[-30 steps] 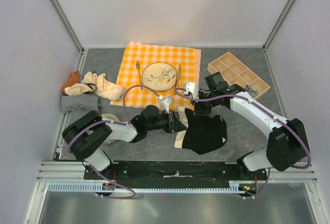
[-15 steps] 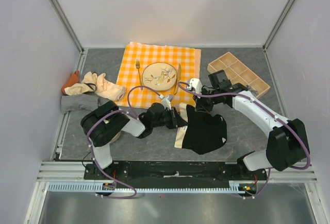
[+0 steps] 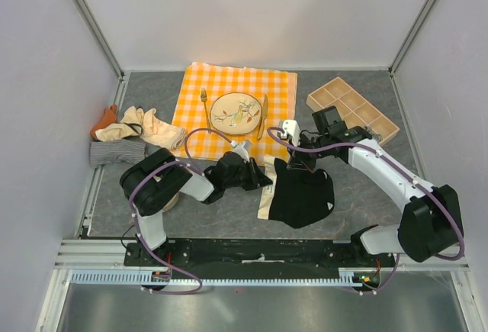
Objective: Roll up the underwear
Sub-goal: Fold the underwear at the center of the board.
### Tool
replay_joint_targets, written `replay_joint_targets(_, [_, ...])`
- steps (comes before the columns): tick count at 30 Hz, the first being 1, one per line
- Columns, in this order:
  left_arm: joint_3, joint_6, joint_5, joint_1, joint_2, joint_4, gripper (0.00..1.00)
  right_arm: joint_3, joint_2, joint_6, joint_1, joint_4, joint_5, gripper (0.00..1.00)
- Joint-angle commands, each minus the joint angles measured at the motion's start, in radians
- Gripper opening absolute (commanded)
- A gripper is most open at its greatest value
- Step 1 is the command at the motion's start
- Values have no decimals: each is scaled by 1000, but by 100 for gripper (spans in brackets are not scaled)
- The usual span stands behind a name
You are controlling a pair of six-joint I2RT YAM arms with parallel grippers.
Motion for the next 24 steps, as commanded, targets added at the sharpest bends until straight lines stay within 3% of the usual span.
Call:
replay_joint_targets(1, [-1, 39, -57, 21, 3, -46, 14, -28, -58, -117, -3, -74, -103, 0])
replay_joint_targets(5, [-40, 43, -25, 29, -57, -17, 18, -64, -73, -203, -1, -145, -105, 0])
replay_joint_targets(12, [-78, 72, 58, 32, -231, -144, 31, -98, -51, -266, 48, -167, -97, 0])
replay_joint_targets(24, [-213, 169, -62, 38, -641, -411, 35, -118, -1, -288, 214, -182, -15, 0])
